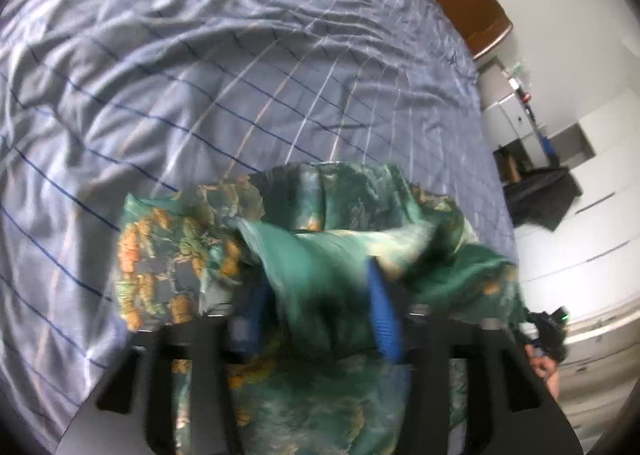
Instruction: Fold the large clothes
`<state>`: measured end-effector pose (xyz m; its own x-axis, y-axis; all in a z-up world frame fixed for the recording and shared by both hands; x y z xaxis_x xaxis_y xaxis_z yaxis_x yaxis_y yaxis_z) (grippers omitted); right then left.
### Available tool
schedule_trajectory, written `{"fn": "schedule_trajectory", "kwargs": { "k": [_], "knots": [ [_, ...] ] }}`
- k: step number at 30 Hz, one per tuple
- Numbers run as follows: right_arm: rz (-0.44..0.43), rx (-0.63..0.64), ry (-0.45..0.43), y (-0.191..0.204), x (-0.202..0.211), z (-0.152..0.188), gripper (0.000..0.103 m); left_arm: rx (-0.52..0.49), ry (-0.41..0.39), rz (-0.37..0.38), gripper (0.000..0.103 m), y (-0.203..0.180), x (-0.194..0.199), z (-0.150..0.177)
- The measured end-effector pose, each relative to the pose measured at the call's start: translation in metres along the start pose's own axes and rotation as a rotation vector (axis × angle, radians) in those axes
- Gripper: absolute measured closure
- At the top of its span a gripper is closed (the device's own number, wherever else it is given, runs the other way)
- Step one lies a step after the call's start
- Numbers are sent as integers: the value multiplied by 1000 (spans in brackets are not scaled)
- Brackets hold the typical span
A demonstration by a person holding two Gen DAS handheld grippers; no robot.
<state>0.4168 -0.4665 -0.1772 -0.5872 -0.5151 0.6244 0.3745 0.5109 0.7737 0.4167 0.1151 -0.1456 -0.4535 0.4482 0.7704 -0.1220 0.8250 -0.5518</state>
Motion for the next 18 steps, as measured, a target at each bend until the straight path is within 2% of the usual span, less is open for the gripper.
{"fn": "schedule_trajectory", "kwargs": {
  "k": [1,2,3,4,6,8,9,11,12,14,15,16,17,18],
  "knots": [
    [-47,-24,-15,1,-6,-4,63,21,-11,40,22,2,8,-4],
    [-94,-31,-21,6,-6,-6,42,38,-18,69,7,4,15,-6],
    [-140,-27,-20,12,-5,-8,29,63,-26,99,3,7,25,-9],
    [-194,-5,-23,22,-1,-13,9,76,-33,118,3,9,33,-10],
    [-200,49,-48,34,12,-14,5,74,-39,155,2,13,47,-10],
    [-182,134,-75,51,24,-20,5,-21,-20,116,1,14,49,-5],
    [-136,190,-82,57,25,-22,5,-61,-5,84,1,13,46,1],
    [34,334,-72,61,20,-13,5,-150,53,-34,2,14,27,20],
    [128,427,-46,63,9,-4,5,-171,75,-72,2,14,18,28],
    [245,531,-1,61,-7,16,5,-216,89,-145,6,9,-6,38],
    [297,567,16,59,-21,24,5,-235,82,-170,21,5,-15,40],
    [333,588,22,55,-31,30,5,-262,92,-204,33,-1,-28,44],
    [367,611,27,54,-43,36,14,-275,98,-252,60,-2,-34,47],
    [403,637,24,55,-53,41,28,-287,86,-324,92,-1,-36,49]
  ]
}}
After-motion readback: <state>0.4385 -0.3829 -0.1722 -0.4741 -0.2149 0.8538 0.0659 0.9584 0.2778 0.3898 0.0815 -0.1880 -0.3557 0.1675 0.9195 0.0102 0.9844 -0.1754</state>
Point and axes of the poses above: each gripper's, at about its wrist camera, not at the fingertips, and x roughly against the way its jaws point, y to its left, z to its underside, the point moved 8 cm from there along -x, roughly the way its jaws point, and after that the axes turned 3 degrees about y, right-handed, at the moved point
